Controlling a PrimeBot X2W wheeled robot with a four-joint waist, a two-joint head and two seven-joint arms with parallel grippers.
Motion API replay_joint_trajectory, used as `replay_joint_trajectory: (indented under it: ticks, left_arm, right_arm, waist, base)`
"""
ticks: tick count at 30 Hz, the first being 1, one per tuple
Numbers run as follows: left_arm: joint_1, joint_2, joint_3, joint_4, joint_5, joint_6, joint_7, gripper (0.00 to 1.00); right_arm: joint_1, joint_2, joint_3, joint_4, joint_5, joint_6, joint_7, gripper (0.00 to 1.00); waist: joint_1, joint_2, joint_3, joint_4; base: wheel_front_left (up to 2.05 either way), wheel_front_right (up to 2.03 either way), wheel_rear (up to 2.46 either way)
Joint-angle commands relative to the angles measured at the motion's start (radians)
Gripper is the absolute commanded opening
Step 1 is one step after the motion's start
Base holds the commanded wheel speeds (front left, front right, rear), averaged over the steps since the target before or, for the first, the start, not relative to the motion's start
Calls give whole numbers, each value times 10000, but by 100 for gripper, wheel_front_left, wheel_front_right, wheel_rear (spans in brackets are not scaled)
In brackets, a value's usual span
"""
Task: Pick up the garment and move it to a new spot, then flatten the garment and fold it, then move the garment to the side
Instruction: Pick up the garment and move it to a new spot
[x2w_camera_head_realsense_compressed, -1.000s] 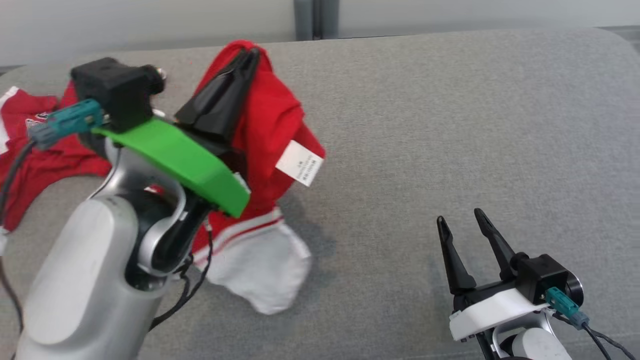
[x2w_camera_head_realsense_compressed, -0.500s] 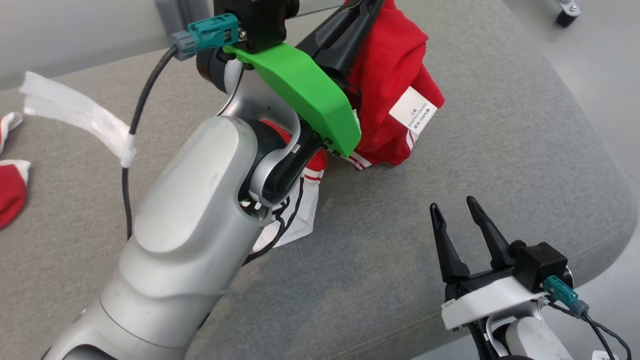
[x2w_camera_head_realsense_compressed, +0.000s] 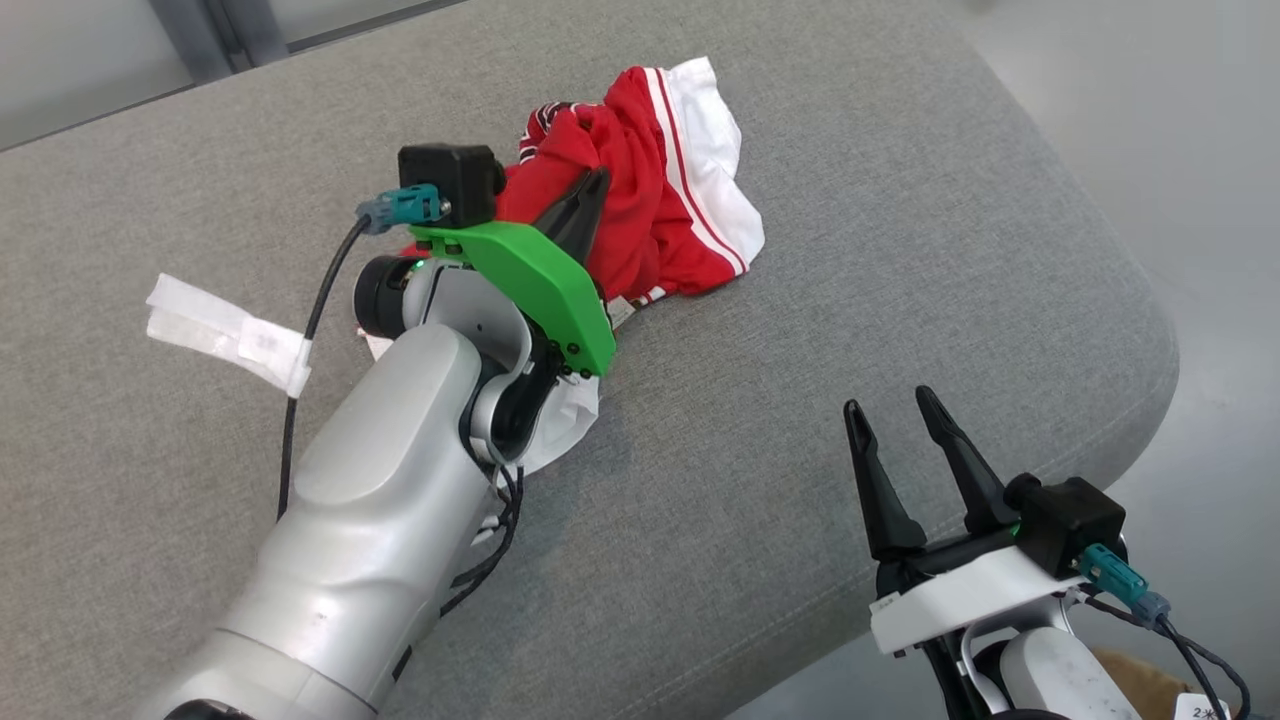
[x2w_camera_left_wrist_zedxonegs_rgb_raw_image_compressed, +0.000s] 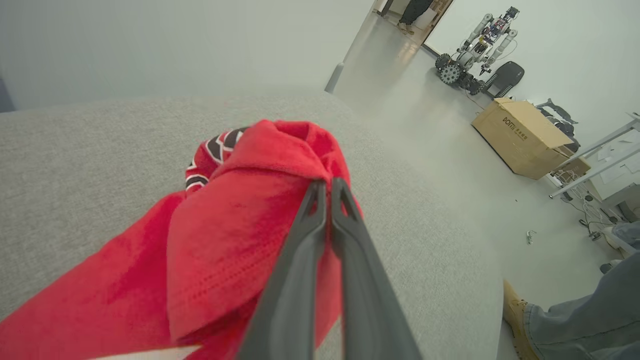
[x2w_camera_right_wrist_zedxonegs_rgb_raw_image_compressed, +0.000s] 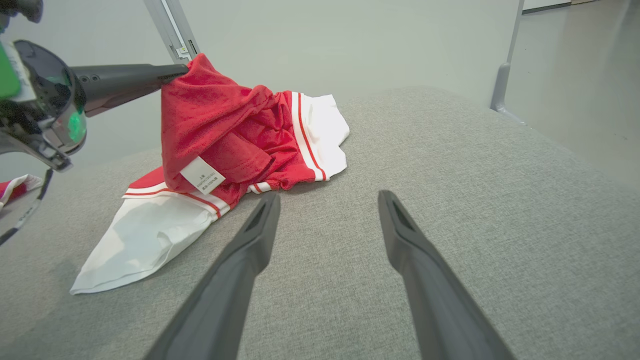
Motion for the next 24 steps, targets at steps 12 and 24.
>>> replay_joint_trajectory:
  ticks: [12, 24]
  left_arm:
    - [157, 13, -1730, 261, -1981, -362, -1038, 100]
    - [1574, 875, -2107, -771, -613, 608, -2976, 100]
  right_arm:
    - [-77, -3, -179, 81, -220, -5, -8, 100]
    - [641, -6, -826, -503, -1029, -3, -8, 100]
  waist:
    - [0, -1, -86, 692]
    - [0, -1, -1098, 1939]
  base:
    - [0, 0, 0]
    - [0, 0, 0]
